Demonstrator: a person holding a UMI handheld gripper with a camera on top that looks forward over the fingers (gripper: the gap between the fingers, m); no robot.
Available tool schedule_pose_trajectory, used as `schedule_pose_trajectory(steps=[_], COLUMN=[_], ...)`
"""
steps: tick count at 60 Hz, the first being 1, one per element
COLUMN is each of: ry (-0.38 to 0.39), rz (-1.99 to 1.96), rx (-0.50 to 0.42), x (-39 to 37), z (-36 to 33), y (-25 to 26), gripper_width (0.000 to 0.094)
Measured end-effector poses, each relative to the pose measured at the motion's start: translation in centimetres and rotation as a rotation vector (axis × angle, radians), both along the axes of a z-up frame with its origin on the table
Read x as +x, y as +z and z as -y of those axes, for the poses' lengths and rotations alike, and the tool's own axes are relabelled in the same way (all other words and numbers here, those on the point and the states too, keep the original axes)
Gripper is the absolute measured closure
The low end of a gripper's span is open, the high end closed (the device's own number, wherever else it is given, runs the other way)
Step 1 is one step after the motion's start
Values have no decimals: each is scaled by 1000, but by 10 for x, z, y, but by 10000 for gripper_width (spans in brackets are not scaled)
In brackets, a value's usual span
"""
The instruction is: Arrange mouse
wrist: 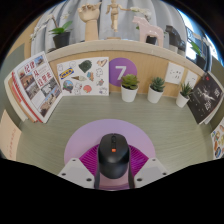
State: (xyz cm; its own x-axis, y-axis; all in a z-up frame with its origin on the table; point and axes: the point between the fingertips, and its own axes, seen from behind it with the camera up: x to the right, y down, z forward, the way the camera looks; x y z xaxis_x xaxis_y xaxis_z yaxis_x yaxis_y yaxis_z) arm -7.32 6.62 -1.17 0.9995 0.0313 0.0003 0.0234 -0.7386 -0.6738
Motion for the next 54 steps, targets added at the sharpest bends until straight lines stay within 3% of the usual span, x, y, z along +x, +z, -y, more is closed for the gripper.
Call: schedule_pose_trajectory(steps=[13,19,20,37,54], ry=[-29,-59,-62,-59,-73], rz=[-35,-27,-27,-81,-61], rx=[-40,30,43,198,262], x=[-3,5,5,-12,-17], z=[6,0,-1,27,89], y=[9,58,68,244,328], gripper_width=[387,78,61,79,78])
